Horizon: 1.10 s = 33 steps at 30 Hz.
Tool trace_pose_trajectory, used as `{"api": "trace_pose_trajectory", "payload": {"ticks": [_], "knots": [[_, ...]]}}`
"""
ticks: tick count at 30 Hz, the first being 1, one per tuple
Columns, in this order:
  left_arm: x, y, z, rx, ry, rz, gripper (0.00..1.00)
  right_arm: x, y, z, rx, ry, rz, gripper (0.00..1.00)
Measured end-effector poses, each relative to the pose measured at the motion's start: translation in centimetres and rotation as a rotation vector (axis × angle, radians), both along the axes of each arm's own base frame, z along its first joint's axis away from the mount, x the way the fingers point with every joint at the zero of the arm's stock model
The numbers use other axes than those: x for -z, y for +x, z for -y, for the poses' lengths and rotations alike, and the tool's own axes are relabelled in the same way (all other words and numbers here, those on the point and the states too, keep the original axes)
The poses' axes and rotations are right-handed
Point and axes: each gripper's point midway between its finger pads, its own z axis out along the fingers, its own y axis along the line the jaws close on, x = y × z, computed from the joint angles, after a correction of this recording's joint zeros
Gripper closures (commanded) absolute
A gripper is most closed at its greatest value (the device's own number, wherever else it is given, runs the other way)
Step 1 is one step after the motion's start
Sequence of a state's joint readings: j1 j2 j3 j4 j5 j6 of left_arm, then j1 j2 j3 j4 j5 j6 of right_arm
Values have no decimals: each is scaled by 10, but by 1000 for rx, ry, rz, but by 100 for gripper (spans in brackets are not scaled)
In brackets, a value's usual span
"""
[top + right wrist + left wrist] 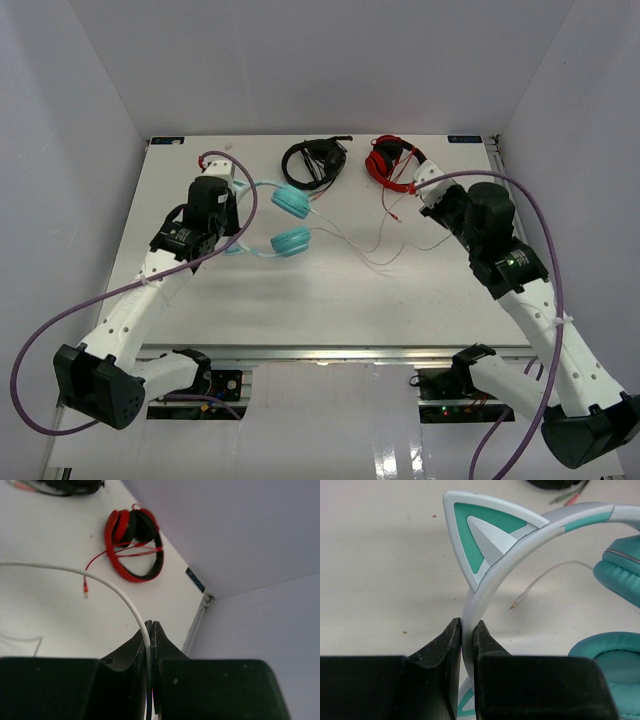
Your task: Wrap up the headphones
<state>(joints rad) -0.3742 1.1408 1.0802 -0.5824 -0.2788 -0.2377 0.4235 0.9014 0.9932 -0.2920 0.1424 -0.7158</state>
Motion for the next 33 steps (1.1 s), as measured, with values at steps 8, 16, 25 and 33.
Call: {"api": "trace_pose_trajectory", "payload": {"ticks": [8, 16, 25, 33], "knots": [[12, -32, 76, 439, 28, -42, 100, -136, 0, -57, -311, 147, 116, 92], [46, -71, 164, 782, 96, -96, 100, -123, -35, -123, -710, 272, -60, 92], [34, -95, 217, 909, 82, -17, 100, -25, 15, -109, -437, 322, -208, 92], [-59, -109, 215, 843, -190, 213, 100, 23, 33, -81, -245, 386, -279, 92]]}}
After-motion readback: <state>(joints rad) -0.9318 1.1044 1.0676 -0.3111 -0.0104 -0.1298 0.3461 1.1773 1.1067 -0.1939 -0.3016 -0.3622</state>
